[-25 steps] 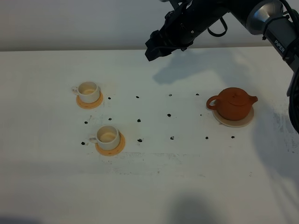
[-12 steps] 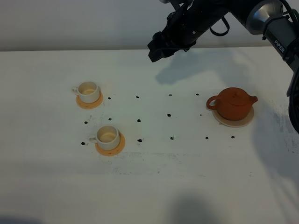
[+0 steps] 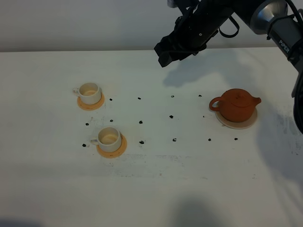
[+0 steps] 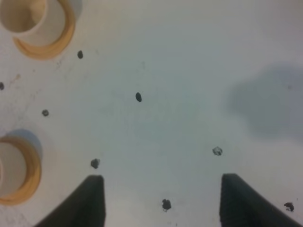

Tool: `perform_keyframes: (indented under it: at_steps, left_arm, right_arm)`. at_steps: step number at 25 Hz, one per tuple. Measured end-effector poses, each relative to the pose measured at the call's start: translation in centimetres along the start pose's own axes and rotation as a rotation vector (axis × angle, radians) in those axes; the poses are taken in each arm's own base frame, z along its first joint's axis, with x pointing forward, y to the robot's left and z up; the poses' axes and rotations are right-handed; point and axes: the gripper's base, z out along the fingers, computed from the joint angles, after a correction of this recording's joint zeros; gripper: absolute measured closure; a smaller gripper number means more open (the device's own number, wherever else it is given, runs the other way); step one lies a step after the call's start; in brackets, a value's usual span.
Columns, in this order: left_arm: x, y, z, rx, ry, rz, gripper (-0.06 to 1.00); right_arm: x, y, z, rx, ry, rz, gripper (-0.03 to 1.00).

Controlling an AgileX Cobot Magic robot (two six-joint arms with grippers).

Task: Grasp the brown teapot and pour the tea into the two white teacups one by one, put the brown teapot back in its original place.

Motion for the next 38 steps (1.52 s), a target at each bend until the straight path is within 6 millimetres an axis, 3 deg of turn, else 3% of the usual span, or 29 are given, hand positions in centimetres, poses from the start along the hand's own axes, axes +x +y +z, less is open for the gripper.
perform_keyframes:
  at_steps: [3,11,14,22,31,38]
  left_arm:
    - [0.0,0.0,0.0,0.000,0.001,0.000,0.35]
    - [0.0,0.0,0.0,0.000,0.001,0.000,0.35]
    - [0.0,0.0,0.0,0.000,0.001,0.000,0.35]
    - [0.0,0.0,0.0,0.000,0.001,0.000,0.35]
    - [0.0,0.0,0.0,0.000,0.001,0.000,0.35]
    - [0.0,0.0,0.0,0.000,0.001,0.000,0.35]
  right_arm:
    - [-0.4,0.4,-1.2,0.000,-0.035,0.004,0.45]
    - [-2.0,1.1,-7.1,0.131,-0.233,0.003,0.45]
    - [-2.3,1.4,-7.8,0.153,-0.303,0.007,0.45]
    - [-0.4,2.9,-4.9,0.160,-0.346,0.011,0.45]
    - [2.8,2.7,-0.8,0.147,-0.256,0.053,0.45]
    - [4.5,2.7,0.6,0.119,-0.161,0.082,0.45]
